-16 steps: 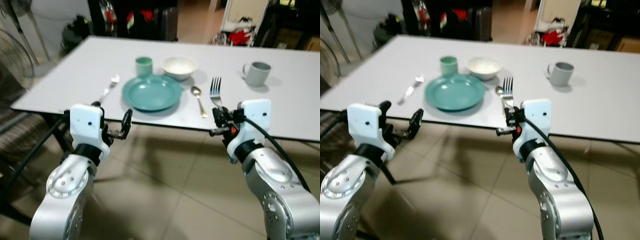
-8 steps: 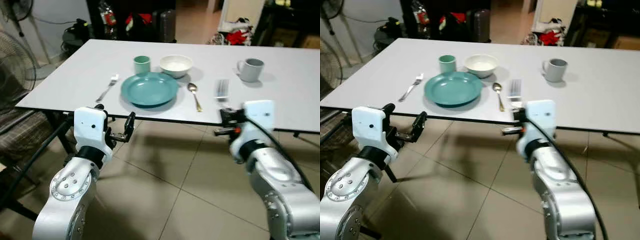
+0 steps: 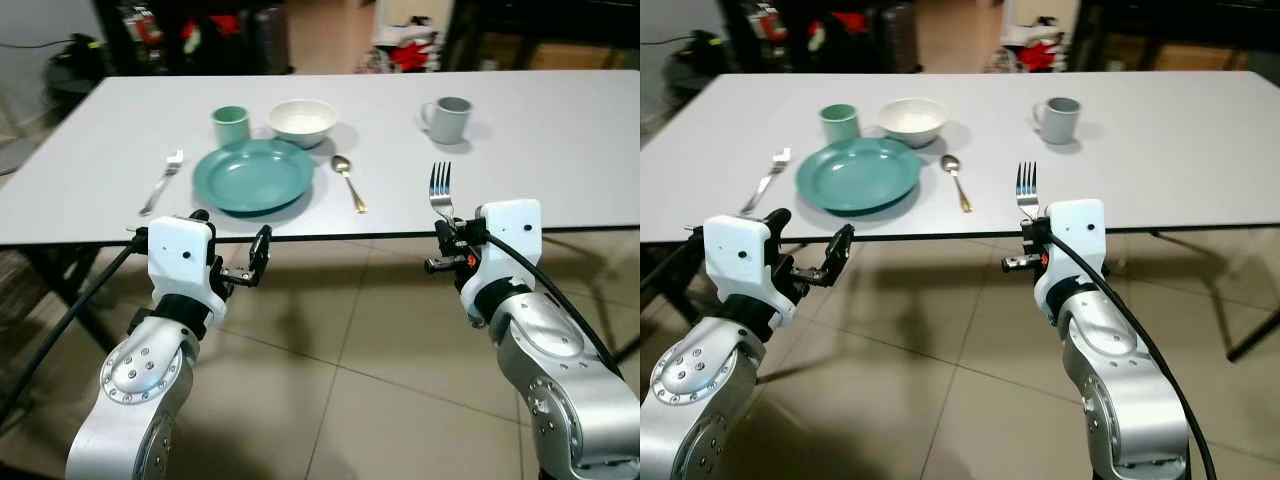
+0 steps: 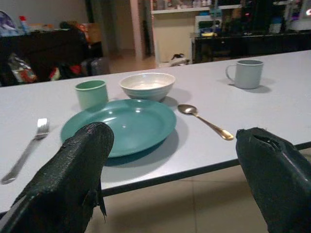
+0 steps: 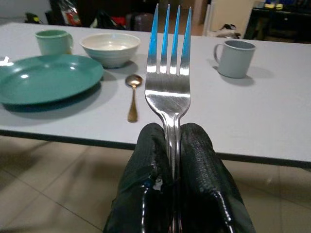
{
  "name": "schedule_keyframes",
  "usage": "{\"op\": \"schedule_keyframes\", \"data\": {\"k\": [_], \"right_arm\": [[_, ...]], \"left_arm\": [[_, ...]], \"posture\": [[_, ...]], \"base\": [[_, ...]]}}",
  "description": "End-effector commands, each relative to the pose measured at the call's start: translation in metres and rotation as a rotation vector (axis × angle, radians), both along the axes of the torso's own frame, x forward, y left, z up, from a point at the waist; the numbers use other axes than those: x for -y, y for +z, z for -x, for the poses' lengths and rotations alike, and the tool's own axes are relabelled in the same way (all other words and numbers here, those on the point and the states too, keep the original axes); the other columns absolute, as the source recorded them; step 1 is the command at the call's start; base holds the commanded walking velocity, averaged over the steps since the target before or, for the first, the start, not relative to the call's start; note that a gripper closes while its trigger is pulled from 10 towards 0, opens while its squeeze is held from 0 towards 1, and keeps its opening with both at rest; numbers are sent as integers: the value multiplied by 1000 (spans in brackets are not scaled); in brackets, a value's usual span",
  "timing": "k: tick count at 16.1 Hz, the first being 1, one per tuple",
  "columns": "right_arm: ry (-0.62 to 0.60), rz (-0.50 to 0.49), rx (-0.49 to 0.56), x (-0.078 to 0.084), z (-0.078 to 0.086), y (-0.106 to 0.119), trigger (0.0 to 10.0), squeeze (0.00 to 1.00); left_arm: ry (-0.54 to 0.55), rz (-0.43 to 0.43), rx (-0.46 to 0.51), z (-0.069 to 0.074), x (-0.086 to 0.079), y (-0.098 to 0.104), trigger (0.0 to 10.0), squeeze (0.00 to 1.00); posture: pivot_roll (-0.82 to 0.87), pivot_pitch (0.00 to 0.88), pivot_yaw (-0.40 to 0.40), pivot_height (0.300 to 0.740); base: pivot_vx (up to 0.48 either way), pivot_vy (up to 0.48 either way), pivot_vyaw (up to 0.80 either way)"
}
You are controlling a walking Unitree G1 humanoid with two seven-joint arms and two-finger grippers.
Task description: Setting the table
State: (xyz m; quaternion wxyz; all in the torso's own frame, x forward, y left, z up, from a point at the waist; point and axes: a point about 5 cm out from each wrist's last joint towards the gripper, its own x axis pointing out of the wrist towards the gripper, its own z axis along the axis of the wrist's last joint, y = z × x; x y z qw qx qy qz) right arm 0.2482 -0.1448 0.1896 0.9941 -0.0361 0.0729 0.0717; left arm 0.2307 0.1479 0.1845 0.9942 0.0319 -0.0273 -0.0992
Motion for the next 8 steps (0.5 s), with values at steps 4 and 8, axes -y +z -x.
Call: {"op": "schedule_keyframes", "data": {"k": [4,8], "right_arm": [[14,15,-14,-1,1,-1,10000,0],[9,16,-17,0,1,-2,10000,0]], "left_arm": [[-12,16,-2,1,1,-2,10000,0],[-17,19,-4,2,1,-2,10000,0]], "posture": [[-59,0,13,740],[-62,0,15,740]], "base": [[201,0,-200],[345,0,-800]]}}
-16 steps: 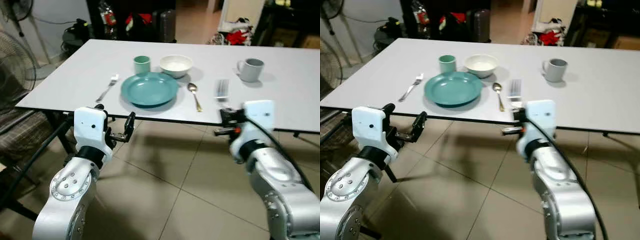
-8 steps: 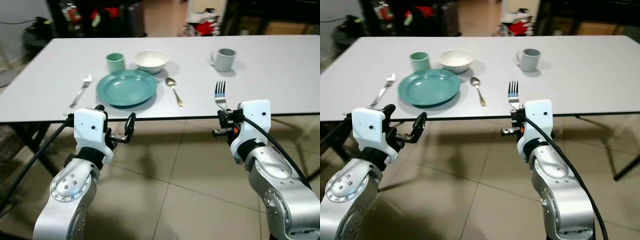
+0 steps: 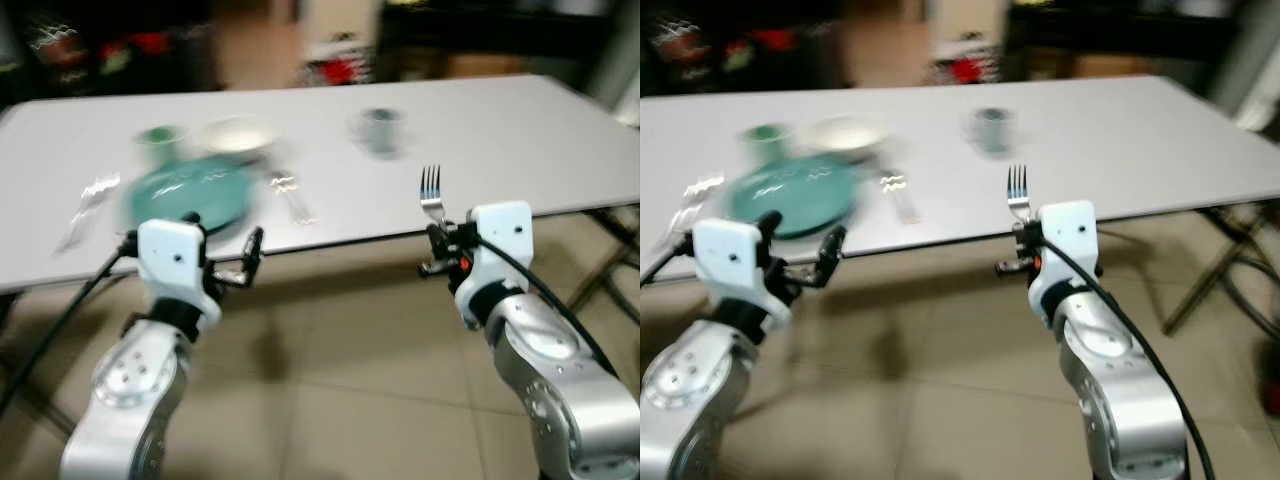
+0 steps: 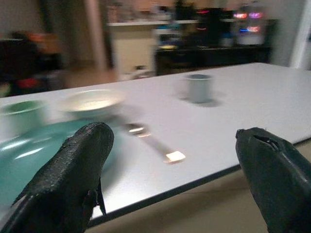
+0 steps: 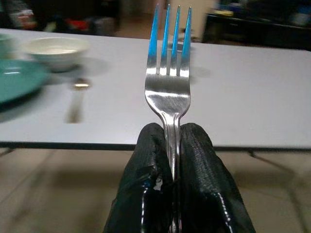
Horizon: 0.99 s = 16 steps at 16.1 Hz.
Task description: Setting the table
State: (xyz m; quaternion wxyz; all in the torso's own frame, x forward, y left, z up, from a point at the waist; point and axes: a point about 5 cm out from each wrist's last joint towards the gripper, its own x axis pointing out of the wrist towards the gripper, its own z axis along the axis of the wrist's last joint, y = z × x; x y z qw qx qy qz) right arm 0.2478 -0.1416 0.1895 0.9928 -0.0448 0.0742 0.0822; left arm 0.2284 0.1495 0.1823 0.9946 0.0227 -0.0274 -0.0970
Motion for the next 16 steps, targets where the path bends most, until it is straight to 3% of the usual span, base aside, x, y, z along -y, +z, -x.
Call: {"op": "schedule_keyframes", "data": {"k": [1,5,11,16], "right_arm": [[-22,-2,-14,4,1,-2,10000,0],[-28,-4,-17,4,3,-3,10000,0],[-3,-2,-15,4,2,-3,10000,0],[207,13,-57,-10,4,-8,10000,0]], "left_arm": [[-21,1,-4,0,2,-1,10000,0],[-21,-2,-4,0,2,-1,10000,0],[-12,-9,-7,2,1,-2,10000,0],[14,-33,-20,9,-6,-6,10000,0]], "posture": [[-64,0,15,740],[-63,0,13,740],[-60,0,12,740],[-45,0,9,740]], "base": [[371,0,-800],[372,0,-742],[370,0,0],[353,0,0]]}}
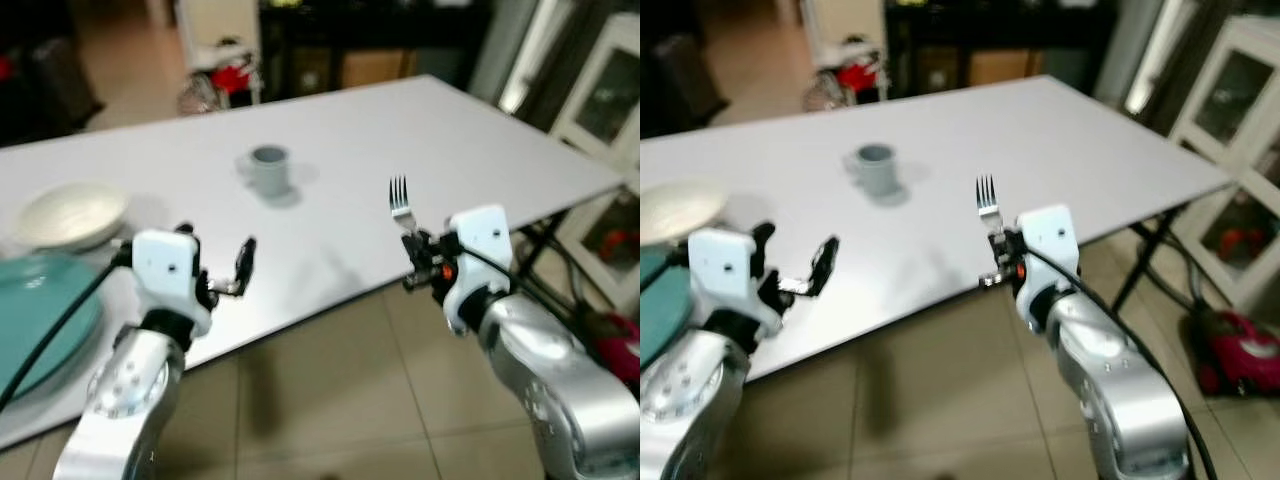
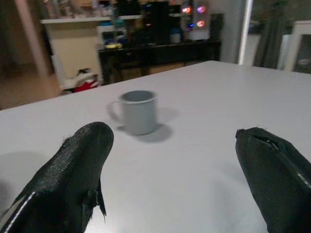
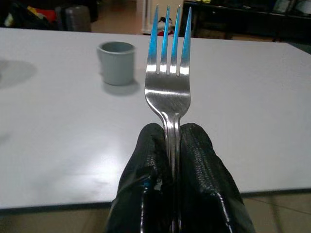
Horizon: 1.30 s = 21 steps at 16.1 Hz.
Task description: Setting the table
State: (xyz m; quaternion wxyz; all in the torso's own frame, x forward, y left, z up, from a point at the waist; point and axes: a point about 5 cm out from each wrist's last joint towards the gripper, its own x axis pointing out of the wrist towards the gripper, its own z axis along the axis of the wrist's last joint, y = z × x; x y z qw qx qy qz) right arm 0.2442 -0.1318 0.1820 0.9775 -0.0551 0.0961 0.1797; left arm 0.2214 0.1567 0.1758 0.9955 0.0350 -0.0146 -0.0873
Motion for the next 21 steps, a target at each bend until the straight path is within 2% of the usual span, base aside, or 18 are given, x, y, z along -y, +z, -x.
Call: {"op": "schedule_keyframes", "data": {"k": [1,8,9,10,12,14,17,20,21], "right_arm": [[21,7,-8,-1,1,-1,10000,0],[165,59,-80,-9,-7,-16,10000,0],[168,65,-101,-15,-19,-23,10000,0],[172,65,-111,-17,-23,-26,10000,0],[193,45,-118,-33,-43,-28,10000,0],[185,14,-135,-45,-63,-29,10000,0],[187,32,-176,-64,-89,-33,10000,0],[196,80,-242,-102,-116,-39,10000,0],[184,82,-247,-107,-119,-38,10000,0]], "left_arm": [[-2,-9,0,3,0,0,10000,0],[34,-27,-19,13,-7,-4,10000,0],[44,-27,-20,16,-11,-5,10000,0],[49,-28,-23,17,-12,-6,10000,0],[57,-57,-30,17,-20,-5,10000,0],[26,-82,-29,16,-24,-2,10000,0],[-34,-141,-53,17,-30,0,10000,0],[-91,-212,-102,22,-44,2,10000,0],[-103,-221,-112,24,-45,3,10000,0]], "posture": [[-44,0,8,740],[-14,0,-9,740],[-9,0,-12,740],[-3,0,-13,740],[8,3,-15,740],[17,18,-12,740],[36,44,-9,740],[47,76,-8,740],[47,78,-8,740]], "base": [[334,0,0],[321,0,0],[0,0,0],[0,0,0],[0,0,0],[0,0,0],[0,0,0],[0,0,0],[0,0,0]]}}
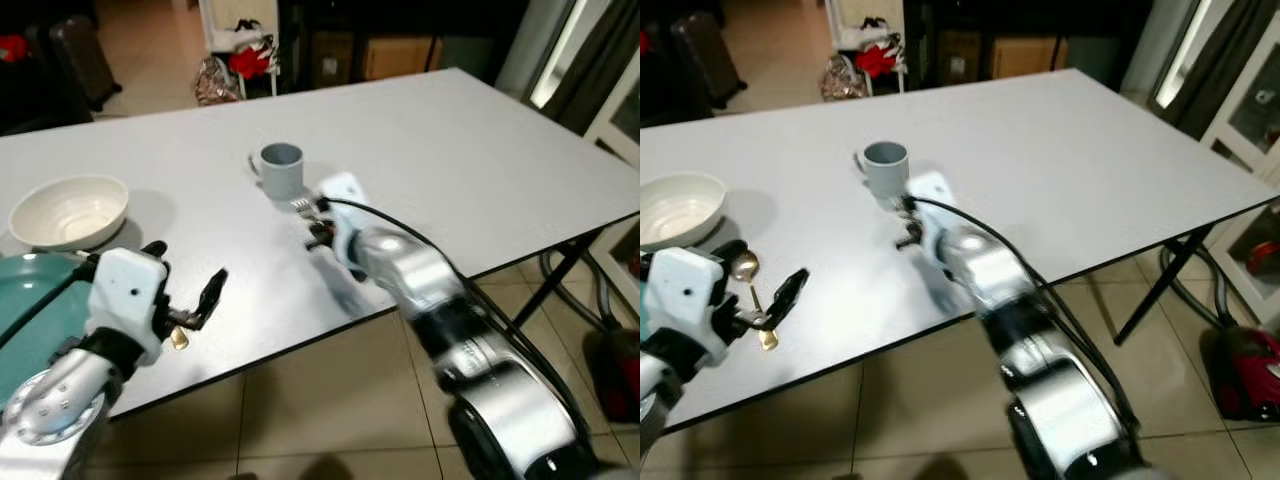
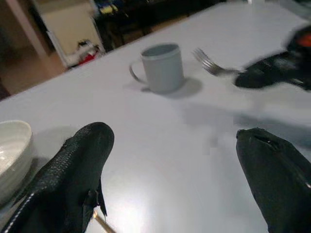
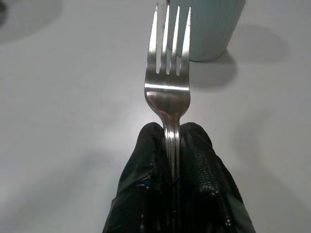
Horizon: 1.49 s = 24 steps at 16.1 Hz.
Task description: Setting the table
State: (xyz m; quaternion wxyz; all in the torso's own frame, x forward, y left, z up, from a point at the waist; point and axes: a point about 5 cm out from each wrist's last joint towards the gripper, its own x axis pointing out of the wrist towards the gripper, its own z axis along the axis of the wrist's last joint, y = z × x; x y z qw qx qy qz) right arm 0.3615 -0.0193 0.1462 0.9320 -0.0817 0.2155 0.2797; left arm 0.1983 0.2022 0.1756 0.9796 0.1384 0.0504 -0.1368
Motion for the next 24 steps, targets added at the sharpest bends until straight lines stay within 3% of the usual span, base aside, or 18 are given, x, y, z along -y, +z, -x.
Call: {"op": "schedule_keyframes", "data": {"k": [1,4,10,13,17,19,20,24], "right_arm": [[-33,10,-10,2,-3,-3,10000,0],[-74,-13,-89,-24,0,-7,10000,0],[-89,-54,-128,-53,9,-12,10000,0],[-83,-70,-119,-61,12,-11,10000,0],[-17,-15,-91,-65,15,-15,10000,0],[-28,9,-98,-59,14,-20,10000,710],[-31,12,-99,-58,14,-21,10000,1000],[-37,-16,-106,-54,11,-20,10000,1000]], "left_arm": [[-17,-5,-6,2,0,3,10000,0],[-69,0,-49,11,3,1,10000,0],[-87,7,-66,16,4,2,10000,0],[-87,5,-66,16,5,3,10000,0],[-82,0,-69,17,6,2,10000,0],[-79,-1,-67,16,6,3,10000,0],[-79,0,-66,16,6,3,10000,0],[-80,6,-63,12,7,2,10000,0]], "posture": [[48,83,-8,740],[53,110,-10,740],[57,135,-9,740],[65,138,-11,740],[69,137,-17,740],[66,134,-15,740],[64,134,-15,740],[54,124,-10,740]], "base": [[0,0,0],[0,0,0],[0,0,0],[0,0,0],[0,0,0],[0,0,0],[0,0,0],[0,0,0]]}}
